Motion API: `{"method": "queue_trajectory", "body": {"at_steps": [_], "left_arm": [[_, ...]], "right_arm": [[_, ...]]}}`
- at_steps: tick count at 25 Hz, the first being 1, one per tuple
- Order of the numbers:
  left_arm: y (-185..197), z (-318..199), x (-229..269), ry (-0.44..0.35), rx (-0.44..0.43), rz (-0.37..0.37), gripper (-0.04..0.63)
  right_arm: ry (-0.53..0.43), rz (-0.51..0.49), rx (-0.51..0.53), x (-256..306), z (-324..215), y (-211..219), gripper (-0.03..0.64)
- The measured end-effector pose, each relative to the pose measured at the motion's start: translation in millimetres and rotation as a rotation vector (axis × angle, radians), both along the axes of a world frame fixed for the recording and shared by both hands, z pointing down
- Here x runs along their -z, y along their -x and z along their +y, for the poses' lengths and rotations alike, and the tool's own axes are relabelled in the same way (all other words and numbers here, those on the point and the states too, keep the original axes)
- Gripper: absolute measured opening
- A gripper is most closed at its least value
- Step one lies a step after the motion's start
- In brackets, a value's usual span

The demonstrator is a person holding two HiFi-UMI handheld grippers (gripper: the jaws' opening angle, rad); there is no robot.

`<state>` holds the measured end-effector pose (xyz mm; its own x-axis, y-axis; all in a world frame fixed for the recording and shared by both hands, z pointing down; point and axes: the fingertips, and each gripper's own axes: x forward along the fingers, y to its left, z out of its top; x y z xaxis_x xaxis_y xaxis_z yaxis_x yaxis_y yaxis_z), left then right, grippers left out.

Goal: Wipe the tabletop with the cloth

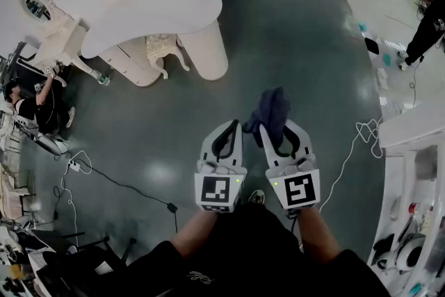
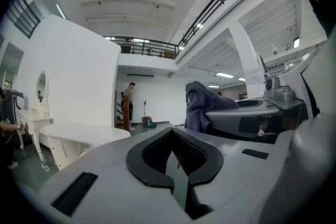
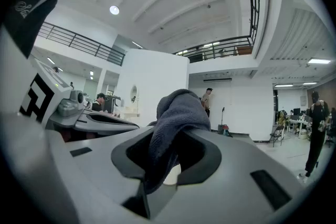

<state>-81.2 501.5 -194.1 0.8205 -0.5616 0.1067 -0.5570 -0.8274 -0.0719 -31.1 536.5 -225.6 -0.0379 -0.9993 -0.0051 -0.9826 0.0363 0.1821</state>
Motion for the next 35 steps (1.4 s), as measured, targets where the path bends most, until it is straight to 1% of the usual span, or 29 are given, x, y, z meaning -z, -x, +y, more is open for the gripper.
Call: {"method": "queue_trajectory", "body": {"at_steps": [3,6,9,11,13,17,22,24,27,31,35], "left_arm": [[-6,-10,-2,-0.002,-0.003,-0.004,0.008],[-11,-27,-6,-0.009,0.002,0.007,0.008],[-14,-52,-22,0.014,0.007,-0.025,0.008],[-21,-75,-28,0.035,0.020,-0.025,0.008],[-32,-98,-28,0.043,0.023,-0.015,0.008],[-59,-143,-16,0.039,-0.005,0.010,0.008],[-69,-199,-11,0.045,-0.015,0.032,0.008],[-76,-213,-12,0.043,-0.013,0.041,0.008],[-89,-230,-22,0.064,-0.005,0.022,0.008],[-109,-256,-27,0.075,0.002,0.016,0.008],[-135,-284,-35,0.088,0.020,0.034,0.008]], "right_arm": [[-0.002,-0.017,-0.001,-3,-12,-7,0.084],[0.004,-0.052,-0.006,-10,-30,-15,0.084],[0.015,-0.066,0.000,-18,-55,-21,0.085],[0.018,-0.060,0.004,-18,-75,-28,0.085],[0.030,-0.045,0.006,-17,-94,-38,0.086],[0.043,-0.033,-0.013,-9,-141,-65,0.086],[0.023,-0.007,-0.012,4,-196,-75,0.085],[0.033,-0.011,-0.014,2,-211,-83,0.085],[0.048,-0.027,-0.012,-7,-231,-99,0.085],[0.057,-0.028,0.013,-12,-265,-115,0.086],[0.063,-0.054,0.041,-21,-301,-147,0.084]]}}
